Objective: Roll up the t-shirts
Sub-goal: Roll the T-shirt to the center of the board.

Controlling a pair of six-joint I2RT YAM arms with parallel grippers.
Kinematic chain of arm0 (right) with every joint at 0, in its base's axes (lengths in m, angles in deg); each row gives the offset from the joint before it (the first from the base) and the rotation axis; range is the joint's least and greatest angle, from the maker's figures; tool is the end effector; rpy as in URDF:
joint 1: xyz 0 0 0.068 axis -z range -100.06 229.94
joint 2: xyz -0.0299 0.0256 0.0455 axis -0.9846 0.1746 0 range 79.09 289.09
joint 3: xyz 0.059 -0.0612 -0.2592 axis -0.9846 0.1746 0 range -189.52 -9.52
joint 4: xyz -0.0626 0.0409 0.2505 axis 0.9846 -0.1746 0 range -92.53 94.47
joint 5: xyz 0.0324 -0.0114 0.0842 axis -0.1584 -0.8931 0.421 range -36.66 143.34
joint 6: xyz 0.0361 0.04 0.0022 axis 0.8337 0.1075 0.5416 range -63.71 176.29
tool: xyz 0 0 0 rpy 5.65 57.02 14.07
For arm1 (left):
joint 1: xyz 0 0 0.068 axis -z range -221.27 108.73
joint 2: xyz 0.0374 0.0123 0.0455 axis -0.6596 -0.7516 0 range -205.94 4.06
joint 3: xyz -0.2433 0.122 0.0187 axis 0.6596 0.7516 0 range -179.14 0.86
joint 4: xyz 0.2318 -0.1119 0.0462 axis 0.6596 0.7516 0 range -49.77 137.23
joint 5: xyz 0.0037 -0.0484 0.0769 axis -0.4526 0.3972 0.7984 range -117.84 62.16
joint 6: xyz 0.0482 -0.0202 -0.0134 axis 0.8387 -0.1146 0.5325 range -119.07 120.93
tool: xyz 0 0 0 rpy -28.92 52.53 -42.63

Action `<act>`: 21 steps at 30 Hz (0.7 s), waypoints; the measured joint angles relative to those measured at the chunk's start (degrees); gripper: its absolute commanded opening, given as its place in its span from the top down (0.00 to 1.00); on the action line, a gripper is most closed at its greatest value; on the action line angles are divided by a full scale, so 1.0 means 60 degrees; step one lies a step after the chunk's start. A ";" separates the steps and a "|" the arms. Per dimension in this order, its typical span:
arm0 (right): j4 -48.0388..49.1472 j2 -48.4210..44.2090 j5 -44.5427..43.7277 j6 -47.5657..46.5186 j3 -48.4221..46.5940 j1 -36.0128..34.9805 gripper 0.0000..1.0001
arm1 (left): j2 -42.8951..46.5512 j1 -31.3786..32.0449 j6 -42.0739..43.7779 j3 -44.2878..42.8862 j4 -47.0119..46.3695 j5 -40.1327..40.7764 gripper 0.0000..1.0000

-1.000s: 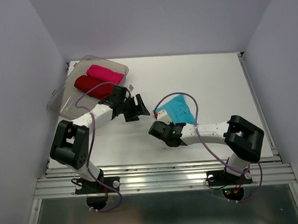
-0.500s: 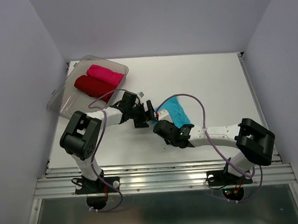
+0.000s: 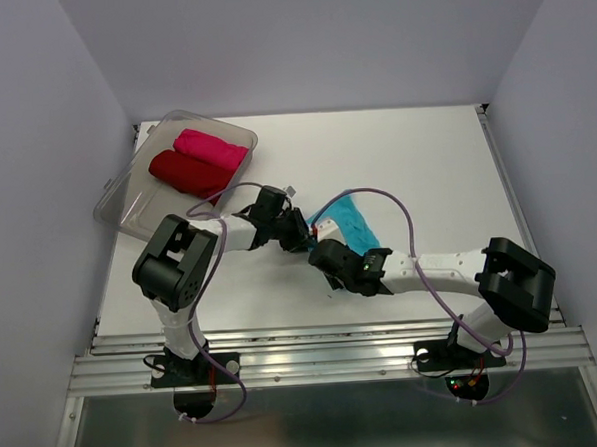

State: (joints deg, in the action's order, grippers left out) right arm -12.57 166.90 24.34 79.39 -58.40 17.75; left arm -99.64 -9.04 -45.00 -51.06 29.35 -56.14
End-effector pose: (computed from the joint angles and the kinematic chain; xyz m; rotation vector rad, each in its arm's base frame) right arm 0.1538 0.2546 0.1828 -0.6174 2.3005 0.0406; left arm 0.2962 -0.2068 0.1455 -0.0125 2.5190 -1.2105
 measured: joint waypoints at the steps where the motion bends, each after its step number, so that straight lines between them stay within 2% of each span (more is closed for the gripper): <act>1: -0.0004 0.0000 0.0015 -0.0036 0.0000 0.0000 0.44 | 0.0000 0.0004 0.0022 0.0000 0.0022 0.0011 0.95; 2: -0.0007 0.0000 0.0029 -0.0051 -0.0004 -0.0004 0.35 | 0.0000 0.0004 -0.0055 -0.0015 0.0069 0.0062 1.00; 4: -0.0026 0.0000 0.0029 -0.0102 -0.0011 -0.0007 0.25 | 0.0000 0.0004 -0.0142 -0.0058 0.0168 0.0127 1.00; 6: -0.0109 0.0000 0.0025 -0.0106 -0.0047 -0.0007 0.22 | 0.0026 0.0004 -0.0244 -0.0062 0.0295 0.0208 1.00; 16: -0.0415 -0.0091 -0.0499 -0.0474 -0.0499 -0.0346 0.16 | 0.0262 -0.0127 -0.0867 -0.0124 0.1115 0.0397 1.00; 21: -0.0379 0.0532 -0.1228 -0.0805 -0.0688 -0.0834 0.17 | 0.0262 -0.0142 -0.0911 -0.0430 0.1639 0.0412 1.00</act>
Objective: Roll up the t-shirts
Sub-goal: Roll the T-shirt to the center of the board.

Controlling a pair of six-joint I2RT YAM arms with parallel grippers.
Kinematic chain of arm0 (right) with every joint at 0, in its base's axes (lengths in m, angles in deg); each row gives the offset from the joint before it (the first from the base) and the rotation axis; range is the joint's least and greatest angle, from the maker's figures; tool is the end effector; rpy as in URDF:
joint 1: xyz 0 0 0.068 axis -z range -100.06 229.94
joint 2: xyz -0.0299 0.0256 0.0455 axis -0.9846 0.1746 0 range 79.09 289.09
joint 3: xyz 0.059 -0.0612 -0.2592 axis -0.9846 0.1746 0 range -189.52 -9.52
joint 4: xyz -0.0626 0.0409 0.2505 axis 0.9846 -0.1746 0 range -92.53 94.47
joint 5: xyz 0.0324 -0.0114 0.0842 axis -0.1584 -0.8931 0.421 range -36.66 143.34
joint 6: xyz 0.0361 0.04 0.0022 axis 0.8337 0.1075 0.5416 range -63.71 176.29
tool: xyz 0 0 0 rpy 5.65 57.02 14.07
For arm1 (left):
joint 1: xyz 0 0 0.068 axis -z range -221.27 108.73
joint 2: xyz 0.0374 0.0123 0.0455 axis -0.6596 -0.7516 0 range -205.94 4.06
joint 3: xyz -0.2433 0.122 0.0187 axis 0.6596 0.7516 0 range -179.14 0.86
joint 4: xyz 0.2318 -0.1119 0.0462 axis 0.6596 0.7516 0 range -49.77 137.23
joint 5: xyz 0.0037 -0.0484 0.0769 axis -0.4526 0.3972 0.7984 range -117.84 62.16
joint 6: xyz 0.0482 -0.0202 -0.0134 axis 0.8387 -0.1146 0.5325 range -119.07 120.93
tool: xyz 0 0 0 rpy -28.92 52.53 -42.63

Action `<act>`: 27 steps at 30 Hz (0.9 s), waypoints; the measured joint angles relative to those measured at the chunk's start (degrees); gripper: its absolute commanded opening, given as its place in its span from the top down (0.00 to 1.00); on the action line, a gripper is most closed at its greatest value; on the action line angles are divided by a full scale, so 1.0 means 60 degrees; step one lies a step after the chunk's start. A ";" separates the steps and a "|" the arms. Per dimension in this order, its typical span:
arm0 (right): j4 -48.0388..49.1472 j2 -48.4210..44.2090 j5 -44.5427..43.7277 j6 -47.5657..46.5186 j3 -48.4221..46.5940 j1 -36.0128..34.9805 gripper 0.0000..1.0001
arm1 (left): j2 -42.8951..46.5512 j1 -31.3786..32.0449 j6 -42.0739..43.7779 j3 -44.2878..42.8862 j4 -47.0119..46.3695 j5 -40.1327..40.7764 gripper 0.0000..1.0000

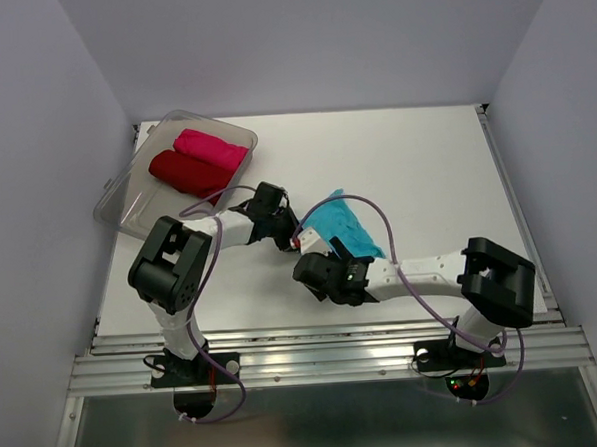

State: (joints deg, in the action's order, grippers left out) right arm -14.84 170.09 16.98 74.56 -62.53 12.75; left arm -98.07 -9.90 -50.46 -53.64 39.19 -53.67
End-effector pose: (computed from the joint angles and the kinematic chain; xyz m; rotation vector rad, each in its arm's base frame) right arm 0.1396 0.2776 0.1875 -0.7529 2.1916 -0.0972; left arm 0.2974 -0.1995 0.1539 -0.2206 2.6282 -1.1431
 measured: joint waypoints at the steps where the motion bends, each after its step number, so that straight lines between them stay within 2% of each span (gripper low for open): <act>1: 0.0004 0.0219 -0.0160 -0.0076 -0.0018 -0.0062 0.18 | 0.0000 0.0000 0.0000 -0.0026 0.0036 -0.0004 1.00; 6: 0.0036 0.1064 -0.0863 -0.0270 -0.0084 -0.0189 0.25 | 0.0000 -0.0080 -0.0029 -0.0066 0.0273 0.0000 1.00; 8: 0.0084 0.1264 -0.1075 -0.0284 -0.0226 -0.0189 0.31 | 0.0004 -0.0138 -0.0029 -0.0066 0.0353 0.0000 1.00; 10: 0.0109 0.1519 -0.1417 -0.0266 -0.0368 -0.0189 0.46 | 0.0033 -0.0193 -0.0033 -0.0066 0.0401 -0.0004 1.00; 11: 0.0135 0.1672 -0.1610 -0.0215 -0.0444 -0.0193 0.60 | 0.0058 -0.0208 -0.0033 -0.0066 0.0419 0.0000 1.00; 13: 0.0171 0.1923 -0.1923 -0.0095 -0.0543 -0.0197 0.74 | 0.0124 -0.0240 -0.0036 -0.0066 0.0437 0.0000 1.00; 14: 0.0211 0.2051 -0.2116 -0.0069 -0.0586 -0.0197 0.86 | 0.0153 -0.0255 -0.0036 -0.0066 0.0444 0.0000 1.00; 17: 0.0226 0.2149 -0.2455 0.0047 -0.0681 -0.0208 0.99 | 0.0204 -0.0291 -0.0033 -0.0066 0.0448 0.0015 0.99; 19: 0.0226 0.2153 -0.2514 0.0146 -0.0718 -0.0219 0.99 | 0.0244 -0.0310 -0.0007 -0.0066 0.0452 0.0015 0.85; 20: 0.0226 0.2153 -0.2510 0.0168 -0.0739 -0.0237 0.99 | 0.0277 -0.0313 0.0025 -0.0066 0.0463 0.0015 0.70; 21: 0.0226 0.2153 -0.2506 0.0178 -0.0754 -0.0237 0.99 | 0.0306 -0.0313 0.0073 -0.0066 0.0477 0.0015 0.62; 22: 0.0229 0.2153 -0.2397 0.0178 -0.0783 -0.0237 0.99 | 0.0342 -0.0317 0.0124 -0.0066 0.0495 0.0011 0.45; 25: 0.0259 0.2084 -0.1985 0.0164 -0.0798 -0.0153 0.99 | 0.0539 -0.0382 0.0433 -0.0062 0.0674 -0.0029 0.28; 27: 0.0284 0.1894 -0.1450 0.0164 -0.0798 0.0007 0.99 | 0.0761 -0.0448 0.0590 -0.0062 0.0871 -0.0015 0.23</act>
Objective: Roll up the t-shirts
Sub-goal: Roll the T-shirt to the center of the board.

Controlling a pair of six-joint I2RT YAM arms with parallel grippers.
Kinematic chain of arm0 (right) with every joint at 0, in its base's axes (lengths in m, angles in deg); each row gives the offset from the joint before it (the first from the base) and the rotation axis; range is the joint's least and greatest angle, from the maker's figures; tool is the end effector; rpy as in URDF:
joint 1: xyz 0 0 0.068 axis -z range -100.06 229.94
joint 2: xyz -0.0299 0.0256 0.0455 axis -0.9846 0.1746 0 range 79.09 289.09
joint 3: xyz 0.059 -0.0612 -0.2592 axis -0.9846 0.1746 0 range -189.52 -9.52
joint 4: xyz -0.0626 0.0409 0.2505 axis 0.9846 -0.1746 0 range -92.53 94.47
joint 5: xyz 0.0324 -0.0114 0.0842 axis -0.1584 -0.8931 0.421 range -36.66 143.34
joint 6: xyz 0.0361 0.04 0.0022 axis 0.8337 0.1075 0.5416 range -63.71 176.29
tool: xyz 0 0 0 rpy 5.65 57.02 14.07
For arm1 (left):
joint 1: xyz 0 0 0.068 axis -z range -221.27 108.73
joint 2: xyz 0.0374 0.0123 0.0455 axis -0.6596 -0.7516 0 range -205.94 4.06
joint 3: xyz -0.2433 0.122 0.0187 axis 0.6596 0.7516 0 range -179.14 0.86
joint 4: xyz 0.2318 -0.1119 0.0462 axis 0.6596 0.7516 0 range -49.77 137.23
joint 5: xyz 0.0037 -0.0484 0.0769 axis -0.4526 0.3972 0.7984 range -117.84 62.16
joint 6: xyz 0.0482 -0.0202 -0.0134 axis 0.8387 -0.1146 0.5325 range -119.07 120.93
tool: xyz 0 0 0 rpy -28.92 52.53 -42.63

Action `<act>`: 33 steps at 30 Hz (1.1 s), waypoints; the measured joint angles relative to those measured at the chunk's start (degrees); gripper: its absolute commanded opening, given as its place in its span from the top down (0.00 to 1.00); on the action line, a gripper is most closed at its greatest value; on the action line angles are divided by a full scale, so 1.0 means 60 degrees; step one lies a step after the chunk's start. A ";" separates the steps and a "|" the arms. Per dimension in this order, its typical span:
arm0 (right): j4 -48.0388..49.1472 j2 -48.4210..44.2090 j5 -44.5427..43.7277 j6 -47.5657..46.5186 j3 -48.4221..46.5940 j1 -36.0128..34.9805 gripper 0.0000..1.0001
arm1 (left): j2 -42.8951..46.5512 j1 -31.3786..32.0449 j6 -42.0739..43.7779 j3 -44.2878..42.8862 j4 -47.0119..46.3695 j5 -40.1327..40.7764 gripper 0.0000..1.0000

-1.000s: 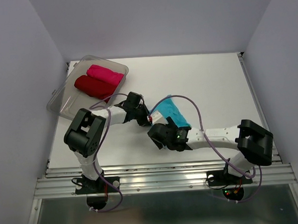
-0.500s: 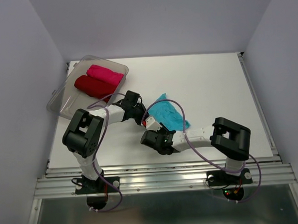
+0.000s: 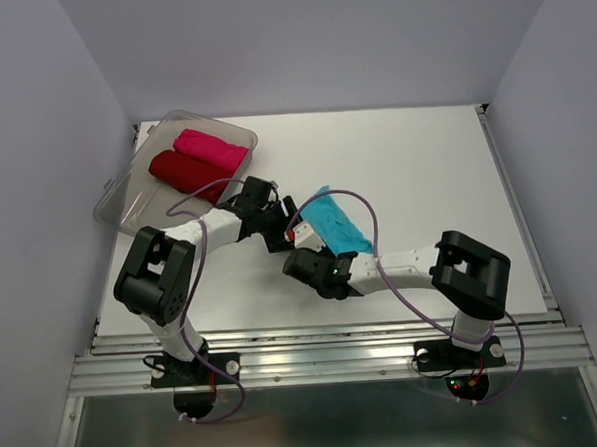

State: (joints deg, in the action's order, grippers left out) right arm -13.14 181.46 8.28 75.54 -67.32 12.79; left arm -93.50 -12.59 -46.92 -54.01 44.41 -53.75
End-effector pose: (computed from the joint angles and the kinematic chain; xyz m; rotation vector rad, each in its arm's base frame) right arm 0.1550 0.3030 0.1544 -0.7025 2.1509 -0.2990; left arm 0.2978 -0.1807 0.1757 -0.2001 2.6039 -1.1064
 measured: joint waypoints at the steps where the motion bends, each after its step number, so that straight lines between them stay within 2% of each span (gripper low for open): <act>1: 0.0015 -0.0106 0.0270 0.0000 0.0000 0.0109 0.99 | 0.0091 -0.0022 0.0055 0.0000 0.0076 -0.0004 0.23; 16: 0.0918 -0.1275 0.5952 0.0514 0.0244 0.2878 0.99 | 0.2058 -0.0816 0.1162 -0.0284 0.1574 0.0430 0.23; 26: 0.2805 -0.1464 1.0280 0.1974 0.1242 0.5118 0.99 | 0.2149 -0.0882 0.1351 -0.0408 0.1734 0.0495 0.23; 33: 0.4277 -0.1392 1.2648 0.3282 0.1778 0.6335 0.99 | 0.1909 -0.0856 0.1483 -0.0871 0.1763 0.0393 0.25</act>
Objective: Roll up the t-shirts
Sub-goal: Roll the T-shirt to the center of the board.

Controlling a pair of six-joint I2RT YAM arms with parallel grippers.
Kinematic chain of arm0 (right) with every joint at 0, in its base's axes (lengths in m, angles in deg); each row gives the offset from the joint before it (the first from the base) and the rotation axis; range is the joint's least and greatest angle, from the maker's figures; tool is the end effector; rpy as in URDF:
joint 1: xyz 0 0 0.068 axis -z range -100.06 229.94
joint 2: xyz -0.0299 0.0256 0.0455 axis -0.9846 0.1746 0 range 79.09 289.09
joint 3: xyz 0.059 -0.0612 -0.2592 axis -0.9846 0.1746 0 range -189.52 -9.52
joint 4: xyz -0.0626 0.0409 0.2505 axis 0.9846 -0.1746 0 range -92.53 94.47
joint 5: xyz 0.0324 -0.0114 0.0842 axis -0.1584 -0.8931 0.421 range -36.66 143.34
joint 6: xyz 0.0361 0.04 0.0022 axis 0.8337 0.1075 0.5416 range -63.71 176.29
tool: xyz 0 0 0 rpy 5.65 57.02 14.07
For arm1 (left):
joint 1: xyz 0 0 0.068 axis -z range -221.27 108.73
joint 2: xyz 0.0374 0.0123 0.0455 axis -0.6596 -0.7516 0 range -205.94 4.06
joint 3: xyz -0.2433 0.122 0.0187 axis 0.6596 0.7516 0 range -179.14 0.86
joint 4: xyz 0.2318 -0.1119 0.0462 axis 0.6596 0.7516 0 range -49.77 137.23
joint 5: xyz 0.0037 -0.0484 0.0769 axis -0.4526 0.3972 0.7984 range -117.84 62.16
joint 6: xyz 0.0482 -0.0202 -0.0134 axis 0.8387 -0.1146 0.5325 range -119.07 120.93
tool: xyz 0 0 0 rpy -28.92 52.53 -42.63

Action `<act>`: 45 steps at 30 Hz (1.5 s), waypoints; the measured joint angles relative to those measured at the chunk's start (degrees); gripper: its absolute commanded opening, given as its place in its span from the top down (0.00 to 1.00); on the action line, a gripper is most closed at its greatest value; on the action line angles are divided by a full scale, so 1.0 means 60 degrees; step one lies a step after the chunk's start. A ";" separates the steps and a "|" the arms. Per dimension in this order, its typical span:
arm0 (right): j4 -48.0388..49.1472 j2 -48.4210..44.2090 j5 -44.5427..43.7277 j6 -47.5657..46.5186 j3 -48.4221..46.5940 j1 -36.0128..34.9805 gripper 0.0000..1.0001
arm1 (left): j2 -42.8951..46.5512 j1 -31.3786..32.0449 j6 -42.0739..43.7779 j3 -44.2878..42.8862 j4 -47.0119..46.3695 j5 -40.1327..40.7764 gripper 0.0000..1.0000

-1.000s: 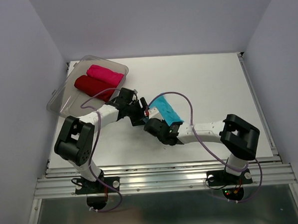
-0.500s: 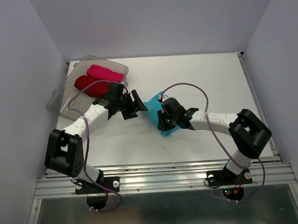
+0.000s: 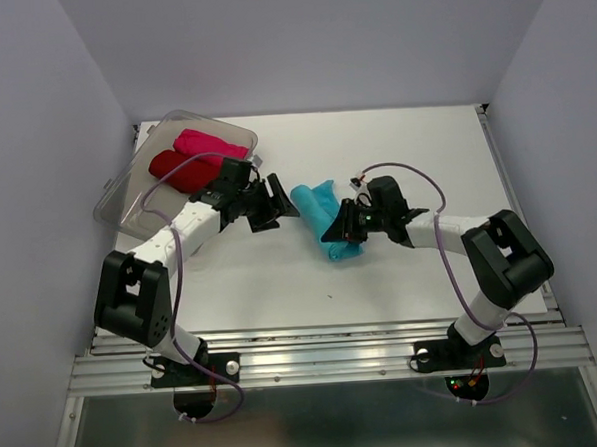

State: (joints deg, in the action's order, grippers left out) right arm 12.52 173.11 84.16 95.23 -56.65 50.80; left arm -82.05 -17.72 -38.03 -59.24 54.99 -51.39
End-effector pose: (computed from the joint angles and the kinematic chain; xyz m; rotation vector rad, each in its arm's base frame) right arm 0.2803 0.1772 0.1733 -0.1114 2.4352 1.1996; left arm 0.2962 -0.1447 0.2536 -0.0956 2.4295 -1.0067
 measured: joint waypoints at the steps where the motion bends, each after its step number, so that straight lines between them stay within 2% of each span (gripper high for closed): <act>1: 0.0215 0.0033 0.0237 0.0175 0.0084 0.0102 0.99 | -0.0109 0.0026 0.0029 -0.0098 -0.0025 -0.0018 0.25; 11: 0.2186 0.0211 0.1923 0.1963 0.1249 0.1020 0.99 | -0.1814 0.0645 0.0248 -0.1300 -0.0222 -0.0259 0.28; 23: 0.4193 0.0426 0.2667 0.3468 0.2335 0.1679 0.99 | -0.3253 0.0790 0.0248 -0.2521 -0.0863 -0.0455 0.31; 32: 0.5053 0.0692 0.2863 0.4025 0.2820 0.1872 0.99 | -0.4433 0.0867 0.0255 -0.3450 -0.1064 -0.0543 0.32; 34: 0.5096 0.0696 0.2871 0.4087 0.2881 0.1934 0.89 | -0.4652 0.0911 0.0259 -0.3588 -0.1067 -0.0561 0.32; 36: 0.5158 0.0696 0.2867 0.4135 0.2932 0.1996 0.69 | -0.4885 0.0936 0.0273 -0.3789 -0.1049 -0.0572 0.32; 38: 0.5202 0.0696 0.2834 0.4204 0.3009 0.2051 0.41 | -0.5125 0.0951 0.0280 -0.4036 -0.1016 -0.0572 0.32; 39: 0.5198 0.0696 0.2823 0.4153 0.3027 0.2062 0.32 | -0.5206 0.0954 0.0280 -0.4113 -0.1016 -0.0568 0.33; 40: 0.5147 0.0681 0.2790 0.4146 0.3060 0.2069 0.18 | -0.5333 0.0958 0.0284 -0.4240 -0.0984 -0.0568 0.32; 43: 0.4634 0.0364 0.2506 0.3912 0.3147 0.2102 0.05 | -0.5577 0.0958 0.0321 -0.4473 -0.0933 -0.0557 0.32; 45: 0.3883 -0.0197 0.2153 0.3486 0.3162 0.2102 0.02 | -0.5686 0.0958 0.0353 -0.4612 -0.0841 -0.0539 0.33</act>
State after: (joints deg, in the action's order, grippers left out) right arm 35.82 171.93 97.08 116.15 -37.68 63.41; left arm -116.16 -11.97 -35.91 -86.91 49.94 -54.63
